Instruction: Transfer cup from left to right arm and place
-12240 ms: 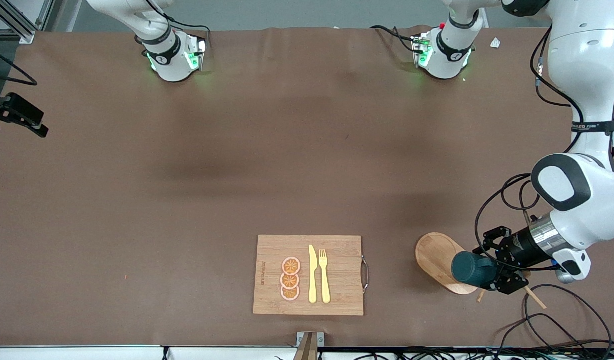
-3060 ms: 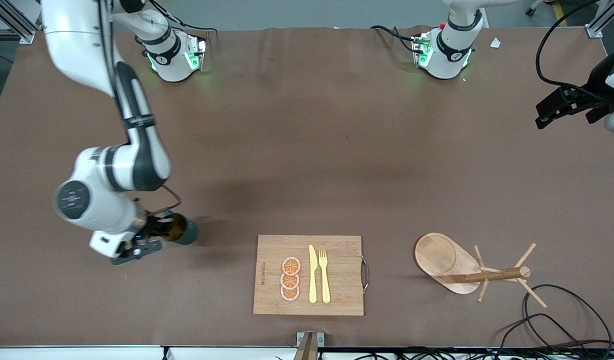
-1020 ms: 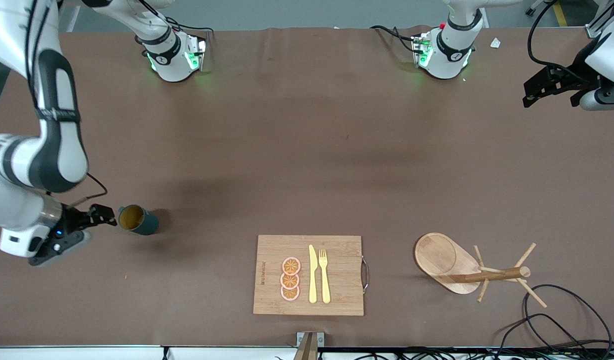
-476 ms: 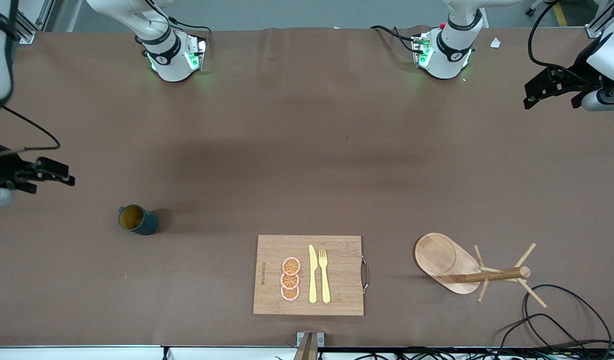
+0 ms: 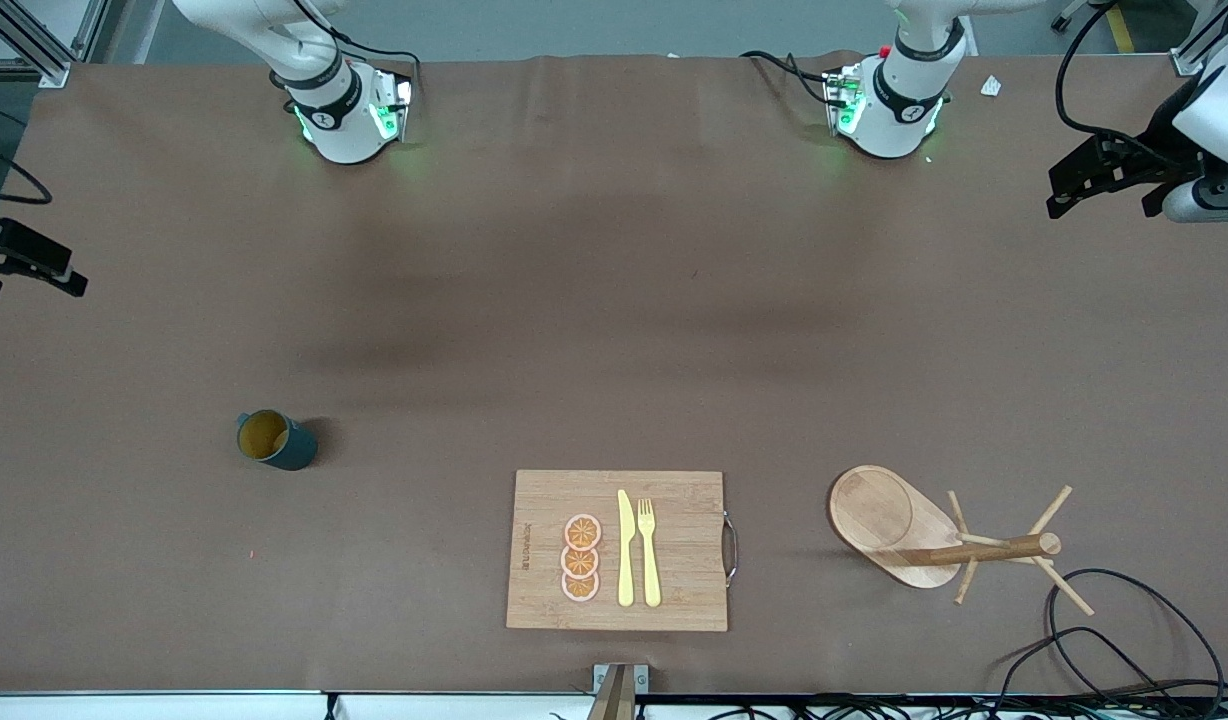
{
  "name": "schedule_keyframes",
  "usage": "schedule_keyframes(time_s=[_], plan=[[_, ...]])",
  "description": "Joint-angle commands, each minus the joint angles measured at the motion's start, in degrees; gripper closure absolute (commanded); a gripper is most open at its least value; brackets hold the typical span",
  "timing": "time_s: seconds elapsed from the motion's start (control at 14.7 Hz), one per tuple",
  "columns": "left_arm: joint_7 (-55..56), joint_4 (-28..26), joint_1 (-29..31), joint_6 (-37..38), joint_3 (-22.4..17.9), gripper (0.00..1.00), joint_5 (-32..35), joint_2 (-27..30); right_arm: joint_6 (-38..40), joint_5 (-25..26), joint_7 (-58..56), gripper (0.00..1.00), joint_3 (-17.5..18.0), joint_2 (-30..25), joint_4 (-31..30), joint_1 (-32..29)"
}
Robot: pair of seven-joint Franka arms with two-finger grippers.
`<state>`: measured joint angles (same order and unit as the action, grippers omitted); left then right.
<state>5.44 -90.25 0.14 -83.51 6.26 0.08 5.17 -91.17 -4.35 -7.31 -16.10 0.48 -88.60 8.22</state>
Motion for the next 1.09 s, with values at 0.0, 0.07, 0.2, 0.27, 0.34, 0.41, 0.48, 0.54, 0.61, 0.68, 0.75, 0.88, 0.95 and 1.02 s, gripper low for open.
schedule_keyframes(time_s=[0.0,0.07,0.2,0.27,0.34,0.41,0.48,0.54,0.61,0.68,0.75,0.88,0.95,1.02], plan=[[-0.2,-0.6,0.3,-1.0,0.3,0.00,1.1,0.6,-1.2,1.4,1.4,0.00,0.7,-1.9,-3.1,0.2],[-0.3,-0.5,0.3,-1.0,0.3,0.00,1.4,0.5,-1.5,1.5,1.3,0.00,1.3,-1.8,-3.1,-0.6],[-0.8,-0.5,0.3,-1.0,0.4,0.00,1.4,0.5,-1.7,2.0,1.5,0.00,8.1,-1.9,-3.1,-5.1],[-0.9,-0.5,0.3,-1.0,0.4,0.00,1.4,0.4,-1.6,2.0,1.6,0.00,8.3,-1.9,-3.1,-5.3],[-0.9,-0.2,0.2,-1.0,0.4,0.00,1.4,0.4,-1.7,2.1,1.6,0.00,8.2,-2.0,-3.0,-4.9],[-1.0,0.2,0.2,-1.0,0.5,0.00,1.4,0.3,-1.6,2.1,1.7,0.00,8.4,-2.2,-3.0,-4.9],[-1.1,0.2,0.2,-1.0,0.5,0.00,1.4,0.2,-1.5,2.1,1.9,0.00,8.5,-2.4,-3.1,-5.0],[-1.3,0.2,0.3,-0.7,0.5,0.00,1.4,0.2,-1.6,2.1,1.9,0.00,8.6,-2.5,-3.0,-5.3],[-1.9,0.1,0.3,-0.5,0.5,0.00,1.4,0.1,-1.5,2.1,1.9,0.00,9.2,-2.6,-3.0,-6.1],[-2.2,0.2,0.3,-0.5,0.5,0.00,1.3,0.1,-1.4,2.1,1.9,0.00,12.5,-2.7,-2.9,-9.1],[-2.0,0.2,0.3,-0.4,0.5,0.00,1.1,-0.2,-1.4,2.1,1.9,0.00,17.3,-2.9,-2.9,-13.6],[-1.8,0.2,-0.1,0.8,0.5,0.00,0.9,-0.2,-1.3,2.1,1.9,0.00,19.6,-3.2,-2.9,-15.3],[-1.8,0.2,-0.1,0.9,0.5,0.00,0.7,-0.2,-1.2,2.1,1.9,0.00,19.5,-3.3,-2.9,-15.3],[-1.8,0.2,-0.1,1.0,0.6,0.00,0.6,-0.1,-1.2,2.1,1.9,0.00,19.6,-3.3,-2.9,-15.6]])
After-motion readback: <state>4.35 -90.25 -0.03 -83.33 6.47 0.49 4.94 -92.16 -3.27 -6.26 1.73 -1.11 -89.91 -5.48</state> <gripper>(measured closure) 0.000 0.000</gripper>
